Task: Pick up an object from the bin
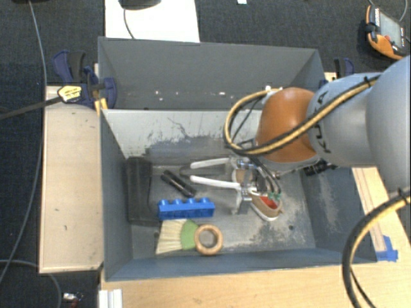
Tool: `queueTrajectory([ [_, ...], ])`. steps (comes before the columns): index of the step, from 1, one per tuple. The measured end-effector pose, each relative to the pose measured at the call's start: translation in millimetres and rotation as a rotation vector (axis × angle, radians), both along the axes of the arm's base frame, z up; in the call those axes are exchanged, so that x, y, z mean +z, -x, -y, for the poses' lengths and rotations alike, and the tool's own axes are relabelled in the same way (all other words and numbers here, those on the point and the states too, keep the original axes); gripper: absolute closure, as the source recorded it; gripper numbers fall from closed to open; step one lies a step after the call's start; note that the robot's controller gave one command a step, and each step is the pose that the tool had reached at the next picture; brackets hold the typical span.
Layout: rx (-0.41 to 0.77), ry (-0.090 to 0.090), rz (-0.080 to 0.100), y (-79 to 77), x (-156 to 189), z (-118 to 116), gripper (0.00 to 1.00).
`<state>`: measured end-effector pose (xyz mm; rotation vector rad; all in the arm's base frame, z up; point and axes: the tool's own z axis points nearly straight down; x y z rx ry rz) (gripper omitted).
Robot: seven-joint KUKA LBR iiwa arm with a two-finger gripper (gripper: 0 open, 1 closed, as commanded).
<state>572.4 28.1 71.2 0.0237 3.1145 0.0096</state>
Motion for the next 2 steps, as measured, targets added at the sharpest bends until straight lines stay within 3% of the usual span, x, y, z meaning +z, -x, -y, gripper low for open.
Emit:
queueTrajectory([
  [1,0.037,0.003,-0.020,-10.9,5.2,-3.2,1.00],
  [2,0.037,0.003,-0.020,-10.9,5.2,-3.2,1.00],
])
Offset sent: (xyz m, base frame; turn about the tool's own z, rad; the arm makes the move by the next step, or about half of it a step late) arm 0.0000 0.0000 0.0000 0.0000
